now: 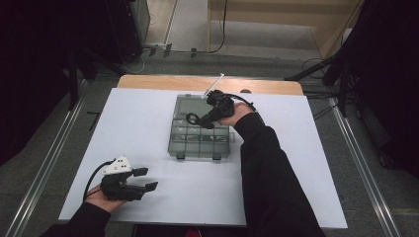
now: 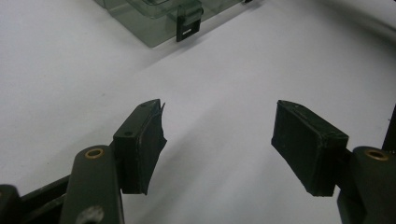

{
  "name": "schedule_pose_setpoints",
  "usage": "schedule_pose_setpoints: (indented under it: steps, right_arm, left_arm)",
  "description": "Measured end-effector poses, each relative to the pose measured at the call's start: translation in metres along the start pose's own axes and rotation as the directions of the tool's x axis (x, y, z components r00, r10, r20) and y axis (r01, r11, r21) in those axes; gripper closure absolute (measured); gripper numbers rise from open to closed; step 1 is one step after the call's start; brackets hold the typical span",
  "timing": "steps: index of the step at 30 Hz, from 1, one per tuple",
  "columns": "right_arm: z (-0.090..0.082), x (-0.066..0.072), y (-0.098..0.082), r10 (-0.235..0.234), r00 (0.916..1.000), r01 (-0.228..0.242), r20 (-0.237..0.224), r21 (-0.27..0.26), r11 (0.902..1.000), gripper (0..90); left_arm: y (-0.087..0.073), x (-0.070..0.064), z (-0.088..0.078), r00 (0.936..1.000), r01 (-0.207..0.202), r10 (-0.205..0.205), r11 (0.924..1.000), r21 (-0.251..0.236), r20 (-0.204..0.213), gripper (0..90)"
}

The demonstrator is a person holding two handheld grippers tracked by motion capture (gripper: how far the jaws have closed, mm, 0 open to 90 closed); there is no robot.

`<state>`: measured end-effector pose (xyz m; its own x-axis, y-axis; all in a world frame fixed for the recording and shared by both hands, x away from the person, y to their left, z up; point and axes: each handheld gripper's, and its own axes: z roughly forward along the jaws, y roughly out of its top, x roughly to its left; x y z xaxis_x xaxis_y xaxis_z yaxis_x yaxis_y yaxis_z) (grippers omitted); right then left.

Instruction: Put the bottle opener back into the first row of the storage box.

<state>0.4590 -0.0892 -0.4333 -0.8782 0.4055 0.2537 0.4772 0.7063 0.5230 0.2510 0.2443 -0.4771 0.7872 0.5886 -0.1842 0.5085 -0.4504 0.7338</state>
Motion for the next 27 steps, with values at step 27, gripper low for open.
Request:
schedule_pose_setpoints:
  steps: [27]
  right_arm:
    - [0.008, 0.001, 0.001, -0.027, 0.9986, 0.027, 0.046, 0.015, 0.9995, 49.0]
  left_arm:
    - [0.0, 0.0, 0.001, 1.0, 0.001, -0.001, 1.0, 0.005, 0.002, 33.4]
